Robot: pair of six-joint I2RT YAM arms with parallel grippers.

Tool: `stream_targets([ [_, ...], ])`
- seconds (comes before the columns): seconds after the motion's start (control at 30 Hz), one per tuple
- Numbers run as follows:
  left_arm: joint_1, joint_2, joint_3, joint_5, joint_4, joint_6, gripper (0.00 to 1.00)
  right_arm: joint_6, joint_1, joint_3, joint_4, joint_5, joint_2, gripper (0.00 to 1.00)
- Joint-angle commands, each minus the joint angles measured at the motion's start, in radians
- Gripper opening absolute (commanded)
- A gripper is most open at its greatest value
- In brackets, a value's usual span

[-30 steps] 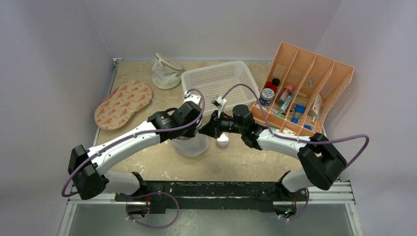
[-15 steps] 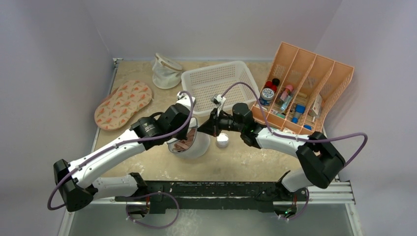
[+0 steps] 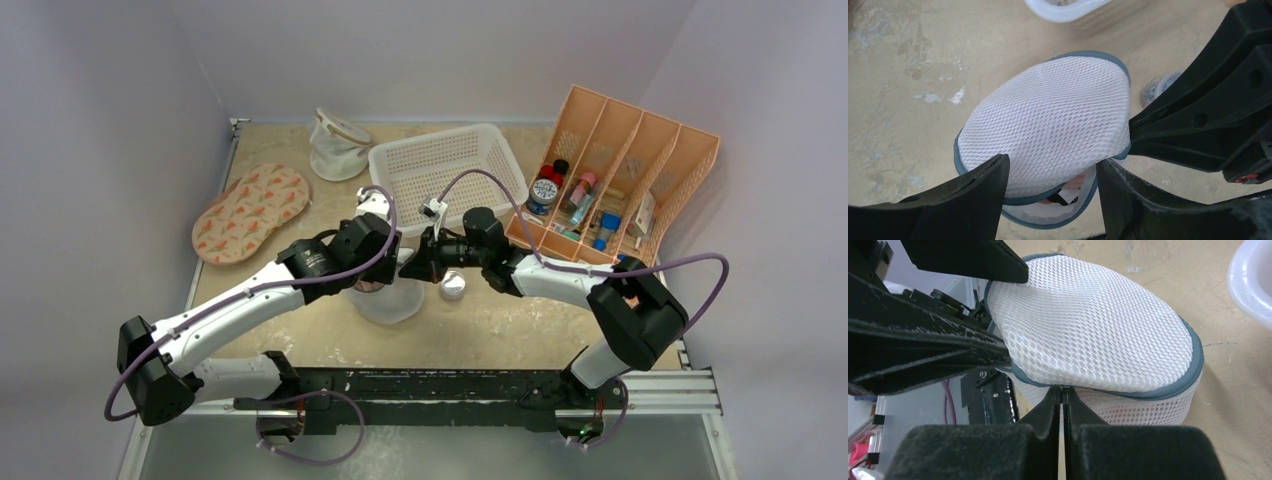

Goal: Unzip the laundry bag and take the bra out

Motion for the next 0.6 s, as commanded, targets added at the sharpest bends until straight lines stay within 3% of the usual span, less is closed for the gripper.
stream_targets([
  [0.0, 0.002, 0.028, 0.011, 0.029, 0.127, 0.001, 0.64, 0.026, 0.008, 0.031, 0.044, -0.025, -0.046, 0.0],
  [0.1, 0.001, 0.047, 0.002, 0.036, 0.15, 0.002, 0.61, 0.039, 0.008, 0.028, 0.056, -0.026, -0.047, 0.0],
  [0.33, 0.001, 0.013, 0.006, 0.012, 0.124, 0.053, 0.27, 0.065, 0.009, 0.0, 0.096, 0.014, -0.046, 0.0],
  [0.57, 0.002, 0.02, 0.042, 0.107, 0.1, 0.179, 0.03, 0.073, 0.009, 0.001, 0.01, 0.046, -0.084, 0.0],
])
